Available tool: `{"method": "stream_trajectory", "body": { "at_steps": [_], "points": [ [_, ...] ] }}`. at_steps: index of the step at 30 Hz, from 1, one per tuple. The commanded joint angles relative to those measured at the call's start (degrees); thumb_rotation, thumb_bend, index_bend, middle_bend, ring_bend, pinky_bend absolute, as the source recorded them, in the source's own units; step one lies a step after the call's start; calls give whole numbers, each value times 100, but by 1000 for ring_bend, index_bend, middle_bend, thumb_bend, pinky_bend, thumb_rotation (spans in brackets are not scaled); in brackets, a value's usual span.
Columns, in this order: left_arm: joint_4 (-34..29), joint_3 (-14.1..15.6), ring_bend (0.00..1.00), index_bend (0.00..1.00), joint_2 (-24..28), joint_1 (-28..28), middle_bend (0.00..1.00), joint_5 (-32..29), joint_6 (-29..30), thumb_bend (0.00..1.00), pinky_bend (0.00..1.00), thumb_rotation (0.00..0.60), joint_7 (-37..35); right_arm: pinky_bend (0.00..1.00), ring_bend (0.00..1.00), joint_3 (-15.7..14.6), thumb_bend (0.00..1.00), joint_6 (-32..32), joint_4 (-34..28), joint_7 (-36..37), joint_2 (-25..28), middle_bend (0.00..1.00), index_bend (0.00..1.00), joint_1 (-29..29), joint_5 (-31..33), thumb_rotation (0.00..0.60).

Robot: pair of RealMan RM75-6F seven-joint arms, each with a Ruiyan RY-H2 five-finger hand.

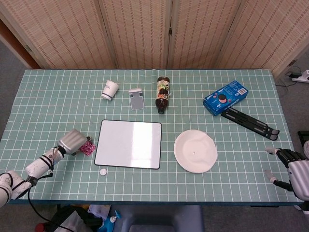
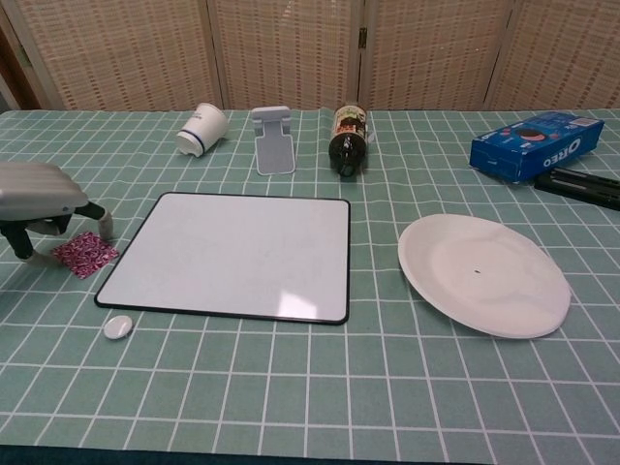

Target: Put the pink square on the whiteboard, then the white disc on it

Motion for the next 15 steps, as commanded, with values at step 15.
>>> {"method": "stream_trajectory", "body": {
  "at_steps": [15],
  "points": [
    [-80, 27, 971, 352, -9, -10, 999, -84, -36, 246, 1000, 600, 7, 363, 307, -7, 232, 17, 27, 29, -4, 347, 275, -19, 0, 600]
  ]
}}
